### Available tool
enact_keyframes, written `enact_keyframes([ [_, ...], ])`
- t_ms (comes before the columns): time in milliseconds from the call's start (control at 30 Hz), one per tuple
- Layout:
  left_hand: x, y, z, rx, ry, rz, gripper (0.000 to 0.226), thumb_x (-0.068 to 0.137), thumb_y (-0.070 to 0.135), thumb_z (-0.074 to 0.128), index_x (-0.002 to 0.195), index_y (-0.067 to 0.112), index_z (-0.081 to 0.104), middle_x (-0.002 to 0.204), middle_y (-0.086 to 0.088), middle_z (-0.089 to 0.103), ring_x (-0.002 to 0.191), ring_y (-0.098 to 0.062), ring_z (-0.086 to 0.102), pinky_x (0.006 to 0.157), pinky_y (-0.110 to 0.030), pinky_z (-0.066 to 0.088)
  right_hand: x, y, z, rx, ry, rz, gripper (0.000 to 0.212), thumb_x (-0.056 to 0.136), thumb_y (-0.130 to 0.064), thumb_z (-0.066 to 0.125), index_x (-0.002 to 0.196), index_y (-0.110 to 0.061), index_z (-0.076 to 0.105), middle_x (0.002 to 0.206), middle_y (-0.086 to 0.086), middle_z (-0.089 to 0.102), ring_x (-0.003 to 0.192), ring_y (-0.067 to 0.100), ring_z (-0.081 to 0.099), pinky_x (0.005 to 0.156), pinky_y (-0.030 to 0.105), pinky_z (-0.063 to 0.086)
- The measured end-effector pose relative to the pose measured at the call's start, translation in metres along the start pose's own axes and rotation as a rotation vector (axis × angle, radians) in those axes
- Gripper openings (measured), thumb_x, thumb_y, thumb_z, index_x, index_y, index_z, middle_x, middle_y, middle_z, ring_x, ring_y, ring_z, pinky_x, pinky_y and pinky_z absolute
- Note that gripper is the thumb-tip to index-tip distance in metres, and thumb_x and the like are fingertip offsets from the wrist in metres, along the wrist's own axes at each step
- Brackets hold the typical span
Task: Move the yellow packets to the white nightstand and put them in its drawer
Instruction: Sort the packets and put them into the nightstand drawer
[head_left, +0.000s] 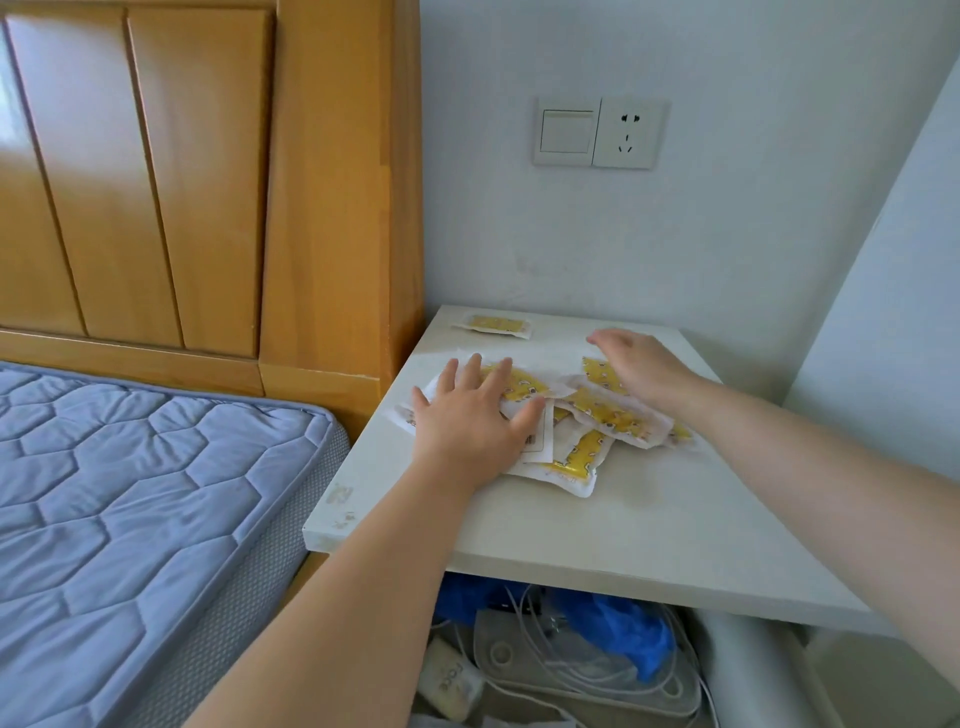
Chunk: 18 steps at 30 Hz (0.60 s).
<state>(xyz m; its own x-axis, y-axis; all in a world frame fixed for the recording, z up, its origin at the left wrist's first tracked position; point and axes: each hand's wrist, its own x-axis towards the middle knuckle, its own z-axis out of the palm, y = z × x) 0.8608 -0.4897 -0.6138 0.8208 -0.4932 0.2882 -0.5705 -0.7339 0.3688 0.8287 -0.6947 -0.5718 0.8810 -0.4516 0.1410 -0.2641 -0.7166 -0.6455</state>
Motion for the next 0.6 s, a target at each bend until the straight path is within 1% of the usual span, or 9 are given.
enact_keyframes([
  [33,0.001,0.0,0.001,0.0,-0.012,-0.008,0.065,0.091,0.065,0.025,0.149,0.037,0.021,0.16,0.004,0.013,0.148,-0.019,0.001,0.116,-0.055,0.002,0.007,-0.01,0.001,-0.003,-0.001,-0.027,0.054,0.096,-0.042,0.028,0.126,-0.003,0.051,0.135,0.019,0.05,0.124,0.035,0.046,0.104,0.046,0.036],
  [67,0.002,0.0,0.001,0.005,-0.024,-0.011,0.065,0.091,0.064,0.026,0.149,0.036,0.022,0.16,0.004,0.013,0.148,-0.019,0.002,0.116,-0.055,0.002,0.015,-0.019,0.003,0.003,-0.048,-0.034,0.055,0.099,-0.041,0.026,0.132,-0.004,0.049,0.142,0.017,0.045,0.13,0.034,0.042,0.108,0.044,0.032],
  [167,0.003,0.001,0.002,-0.001,-0.033,-0.011,0.065,0.09,0.063,0.029,0.148,0.034,0.025,0.159,0.004,0.016,0.147,-0.019,0.005,0.116,-0.053,0.004,0.043,-0.044,0.023,-0.03,-0.197,-0.027,0.057,0.102,-0.046,0.018,0.147,-0.016,0.035,0.155,0.005,0.027,0.143,0.023,0.024,0.114,0.036,0.018],
  [233,0.005,0.0,0.002,-0.009,-0.029,-0.009,0.064,0.09,0.062,0.03,0.148,0.034,0.027,0.158,0.004,0.019,0.147,-0.02,0.008,0.116,-0.052,0.007,0.062,-0.052,0.036,-0.083,-0.272,-0.014,0.063,0.099,-0.055,0.014,0.15,-0.02,0.026,0.158,0.002,0.018,0.146,0.021,0.015,0.116,0.039,0.012],
  [333,0.006,0.0,0.003,-0.006,-0.014,-0.001,0.063,0.09,0.06,0.031,0.147,0.033,0.028,0.156,0.004,0.023,0.146,-0.019,0.012,0.116,-0.052,0.011,0.082,-0.054,0.049,-0.138,-0.339,0.048,0.073,0.093,-0.067,0.011,0.152,-0.024,0.017,0.16,0.001,0.009,0.147,0.021,0.009,0.118,0.044,0.009],
  [433,0.007,-0.001,0.004,-0.001,-0.008,0.007,0.063,0.09,0.06,0.031,0.147,0.032,0.028,0.156,0.003,0.025,0.145,-0.019,0.014,0.115,-0.052,0.012,0.09,-0.052,0.059,-0.167,-0.424,0.168,0.086,0.083,-0.079,0.008,0.151,-0.029,0.018,0.161,0.002,0.005,0.147,0.024,0.007,0.116,0.049,0.009],
  [500,0.007,-0.001,0.004,0.003,-0.01,0.013,0.064,0.09,0.06,0.031,0.147,0.032,0.028,0.156,0.003,0.024,0.145,-0.019,0.014,0.115,-0.052,0.013,0.091,-0.051,0.058,-0.18,-0.446,0.162,0.083,0.086,-0.076,0.006,0.15,-0.026,0.027,0.16,0.003,0.01,0.147,0.025,0.009,0.117,0.049,0.008],
  [567,0.007,-0.001,0.004,0.0,-0.006,0.015,0.063,0.09,0.06,0.032,0.146,0.032,0.029,0.155,0.003,0.025,0.145,-0.019,0.014,0.115,-0.052,0.014,0.088,-0.054,0.049,-0.182,-0.404,0.096,0.08,0.092,-0.068,0.007,0.14,-0.017,0.045,0.151,0.006,0.035,0.143,0.022,0.021,0.117,0.046,0.011],
  [600,0.006,-0.001,0.004,-0.002,-0.004,0.012,0.063,0.09,0.06,0.032,0.146,0.032,0.03,0.155,0.003,0.025,0.145,-0.019,0.014,0.115,-0.051,0.014,0.086,-0.056,0.043,-0.182,-0.373,0.054,0.078,0.095,-0.064,0.008,0.132,-0.013,0.054,0.139,0.007,0.051,0.139,0.021,0.029,0.115,0.044,0.014],
])
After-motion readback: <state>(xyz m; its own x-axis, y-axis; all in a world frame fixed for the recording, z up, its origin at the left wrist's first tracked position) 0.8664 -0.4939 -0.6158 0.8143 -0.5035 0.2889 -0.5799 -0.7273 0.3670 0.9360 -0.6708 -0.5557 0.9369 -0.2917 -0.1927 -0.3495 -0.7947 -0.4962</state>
